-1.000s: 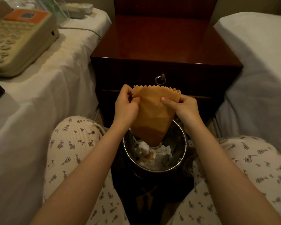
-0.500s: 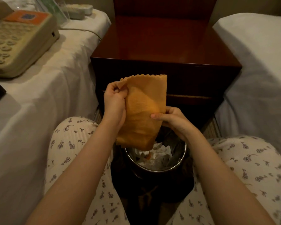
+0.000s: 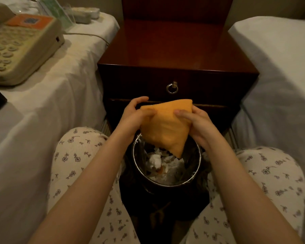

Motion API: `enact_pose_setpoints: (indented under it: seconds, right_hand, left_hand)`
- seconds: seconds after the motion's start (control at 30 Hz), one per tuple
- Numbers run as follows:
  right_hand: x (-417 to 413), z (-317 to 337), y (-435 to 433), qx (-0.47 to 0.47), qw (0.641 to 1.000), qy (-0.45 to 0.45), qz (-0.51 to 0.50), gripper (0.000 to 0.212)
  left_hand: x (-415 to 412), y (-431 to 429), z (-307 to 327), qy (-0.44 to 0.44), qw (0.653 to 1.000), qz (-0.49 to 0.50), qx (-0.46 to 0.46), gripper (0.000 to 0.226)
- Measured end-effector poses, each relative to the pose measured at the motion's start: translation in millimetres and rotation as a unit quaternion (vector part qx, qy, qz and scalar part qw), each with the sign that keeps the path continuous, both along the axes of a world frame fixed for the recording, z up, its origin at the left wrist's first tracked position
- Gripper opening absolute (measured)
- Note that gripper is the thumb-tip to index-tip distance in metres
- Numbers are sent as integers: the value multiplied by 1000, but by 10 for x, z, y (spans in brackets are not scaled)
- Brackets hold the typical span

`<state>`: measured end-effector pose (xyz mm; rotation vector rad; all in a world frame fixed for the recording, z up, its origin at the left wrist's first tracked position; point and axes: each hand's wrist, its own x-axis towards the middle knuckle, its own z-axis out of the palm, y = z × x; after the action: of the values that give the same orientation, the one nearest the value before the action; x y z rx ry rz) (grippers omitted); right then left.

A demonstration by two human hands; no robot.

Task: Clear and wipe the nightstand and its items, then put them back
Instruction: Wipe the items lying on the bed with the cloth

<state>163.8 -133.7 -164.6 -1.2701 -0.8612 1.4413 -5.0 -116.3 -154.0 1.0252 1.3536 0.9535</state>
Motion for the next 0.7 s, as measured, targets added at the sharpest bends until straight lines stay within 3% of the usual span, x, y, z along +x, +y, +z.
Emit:
enact_pose_setpoints:
  seconds: [0.1, 0.17, 0.37, 0.53, 0.7]
  right_hand:
    - [30, -13, 8, -13, 998, -45, 33, 32]
    - [50, -32, 8, -24, 997, -70, 12, 23]
    - [58, -61, -2, -52, 993, -100, -14, 18]
    - [37, -66, -10, 30, 974, -210, -86, 28]
    - [24, -74, -21, 58, 965, -229, -114, 26]
  left_hand:
    - [-48, -13, 16, 23, 998, 28, 51, 34]
    - [-68, -14, 1, 41, 996, 36, 68, 28]
    - [-70, -36, -20, 116, 984, 10, 132, 24]
    - [-59, -60, -28, 258, 946, 19, 194, 35]
    - [-85, -58, -89, 287, 930, 32, 228, 24]
